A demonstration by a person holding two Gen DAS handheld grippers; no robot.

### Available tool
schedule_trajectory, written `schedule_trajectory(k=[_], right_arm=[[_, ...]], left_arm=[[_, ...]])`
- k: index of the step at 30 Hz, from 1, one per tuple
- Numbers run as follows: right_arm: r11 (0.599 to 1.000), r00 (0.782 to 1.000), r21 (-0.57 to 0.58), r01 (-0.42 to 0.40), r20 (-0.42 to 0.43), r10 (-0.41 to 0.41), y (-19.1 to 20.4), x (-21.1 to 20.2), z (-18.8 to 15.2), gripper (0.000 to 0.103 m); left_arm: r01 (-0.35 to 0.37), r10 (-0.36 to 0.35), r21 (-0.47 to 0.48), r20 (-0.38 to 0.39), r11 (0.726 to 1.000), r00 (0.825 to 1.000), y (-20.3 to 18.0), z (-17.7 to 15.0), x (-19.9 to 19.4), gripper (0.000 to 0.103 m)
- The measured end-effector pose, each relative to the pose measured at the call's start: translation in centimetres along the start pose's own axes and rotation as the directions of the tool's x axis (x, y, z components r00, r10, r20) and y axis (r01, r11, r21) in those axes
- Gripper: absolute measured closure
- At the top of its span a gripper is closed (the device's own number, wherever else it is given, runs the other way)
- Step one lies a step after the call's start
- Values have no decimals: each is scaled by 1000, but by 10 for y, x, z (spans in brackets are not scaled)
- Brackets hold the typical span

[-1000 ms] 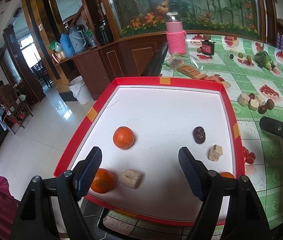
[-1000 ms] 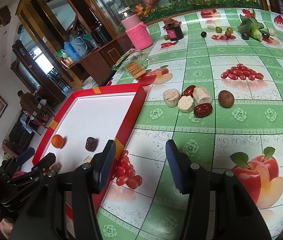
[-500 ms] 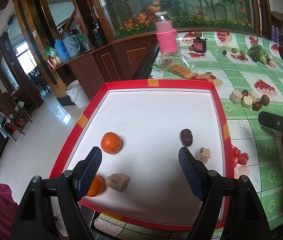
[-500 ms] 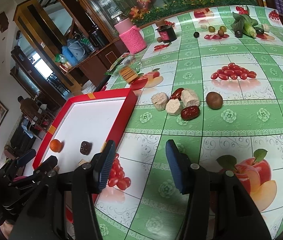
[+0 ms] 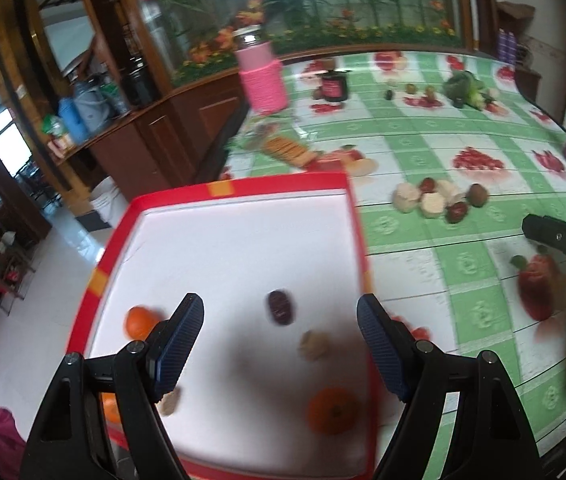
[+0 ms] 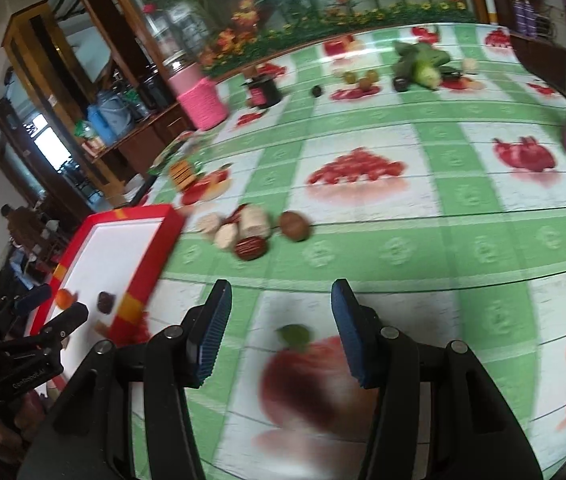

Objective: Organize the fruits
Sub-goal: 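Move both open tools over the cloth toward the kiwi and red dates, then grasp a brown kiwi with the right tool while the left tool grasps a red date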

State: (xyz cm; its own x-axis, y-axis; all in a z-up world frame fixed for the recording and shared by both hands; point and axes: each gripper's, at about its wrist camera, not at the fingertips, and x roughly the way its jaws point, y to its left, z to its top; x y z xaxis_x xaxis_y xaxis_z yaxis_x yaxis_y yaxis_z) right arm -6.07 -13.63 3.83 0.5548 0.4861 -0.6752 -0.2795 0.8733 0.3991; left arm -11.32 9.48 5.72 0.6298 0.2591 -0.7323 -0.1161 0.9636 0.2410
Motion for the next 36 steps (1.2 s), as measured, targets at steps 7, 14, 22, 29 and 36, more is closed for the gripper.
schedule_trajectory(k=[7, 14, 22, 29, 36], right_arm=[[998, 999, -52, 29, -17, -30, -11, 0, 21, 49], [989, 997, -129, 66, -35, -71, 0, 36, 34, 49], [988, 989, -133, 82, -109, -97, 6, 74, 46, 64], [980, 986, -167, 110, -103, -128, 6, 86, 48, 77], [990, 992, -116, 83, -84, -93, -15, 79, 56, 77]], left_arm=[[86, -85, 50, -13, 995, 996, -24, 15, 4, 24], [121, -119, 34, -61, 992, 991, -27, 19, 11, 24], [151, -147, 47, -86, 987, 985, -41, 24, 14, 24], [191, -183, 74, -104, 979, 978, -62, 36, 22, 24], [232, -220, 73, -138, 970, 966, -84, 45, 37, 24]])
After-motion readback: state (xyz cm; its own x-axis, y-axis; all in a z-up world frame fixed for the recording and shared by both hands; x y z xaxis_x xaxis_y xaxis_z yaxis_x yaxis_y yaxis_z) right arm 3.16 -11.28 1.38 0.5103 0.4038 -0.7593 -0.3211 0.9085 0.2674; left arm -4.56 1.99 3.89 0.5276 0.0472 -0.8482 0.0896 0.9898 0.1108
